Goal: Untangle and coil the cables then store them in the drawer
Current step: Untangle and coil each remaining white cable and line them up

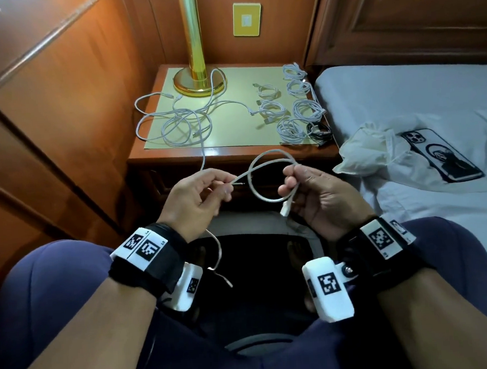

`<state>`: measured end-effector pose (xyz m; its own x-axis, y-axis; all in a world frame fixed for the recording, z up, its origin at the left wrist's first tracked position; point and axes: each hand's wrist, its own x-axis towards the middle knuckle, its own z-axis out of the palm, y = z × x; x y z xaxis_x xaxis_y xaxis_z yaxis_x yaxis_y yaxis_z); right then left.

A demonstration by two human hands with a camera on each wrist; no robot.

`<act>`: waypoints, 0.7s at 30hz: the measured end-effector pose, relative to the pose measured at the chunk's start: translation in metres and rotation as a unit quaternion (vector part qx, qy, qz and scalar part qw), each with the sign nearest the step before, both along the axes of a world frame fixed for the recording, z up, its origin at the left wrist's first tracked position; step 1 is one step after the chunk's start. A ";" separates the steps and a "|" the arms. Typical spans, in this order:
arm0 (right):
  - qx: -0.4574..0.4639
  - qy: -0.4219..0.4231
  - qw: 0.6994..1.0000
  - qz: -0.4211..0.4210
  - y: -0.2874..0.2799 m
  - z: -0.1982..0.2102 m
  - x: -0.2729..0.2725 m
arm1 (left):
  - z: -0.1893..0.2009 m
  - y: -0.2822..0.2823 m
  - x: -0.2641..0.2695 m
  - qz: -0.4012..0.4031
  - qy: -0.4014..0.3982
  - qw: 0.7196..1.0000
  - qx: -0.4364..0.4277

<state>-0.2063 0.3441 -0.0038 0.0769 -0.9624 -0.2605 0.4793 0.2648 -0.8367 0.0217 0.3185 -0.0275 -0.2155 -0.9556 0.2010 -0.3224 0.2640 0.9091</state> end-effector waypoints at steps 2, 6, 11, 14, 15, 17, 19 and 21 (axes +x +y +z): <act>-0.001 -0.021 0.999 -0.048 -0.003 0.006 -0.012 | 0.001 -0.011 0.012 0.047 -0.029 0.998 -0.027; -0.030 -0.027 0.995 -0.094 -0.005 0.014 -0.032 | 0.006 -0.030 0.041 0.172 -0.073 0.979 -0.080; -0.098 0.082 0.983 -0.133 -0.002 0.008 -0.026 | -0.003 -0.014 0.030 0.159 -0.190 0.954 -0.169; -0.156 0.227 0.954 -0.122 0.002 0.004 -0.017 | -0.007 0.000 0.009 0.086 -0.237 0.948 -0.196; -0.169 0.262 0.944 -0.114 0.004 0.003 -0.014 | -0.007 0.005 0.002 0.066 -0.239 0.948 -0.199; -0.192 0.307 0.926 -0.105 0.007 0.001 -0.008 | -0.005 0.012 -0.009 0.015 -0.231 0.951 -0.206; -0.204 0.348 0.910 -0.093 0.008 -0.005 -0.004 | -0.002 0.017 -0.016 -0.049 -0.199 0.956 -0.210; -0.207 0.392 0.894 -0.064 0.008 -0.012 -0.002 | 0.002 0.021 -0.019 -0.082 -0.160 0.960 -0.216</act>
<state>-0.2086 0.3520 -0.0156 -0.0906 -0.9765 0.1953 -0.2936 -0.1612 -0.9422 0.0027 0.3394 -0.0252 -0.4723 -0.7459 0.4696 -0.4881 0.6650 0.5653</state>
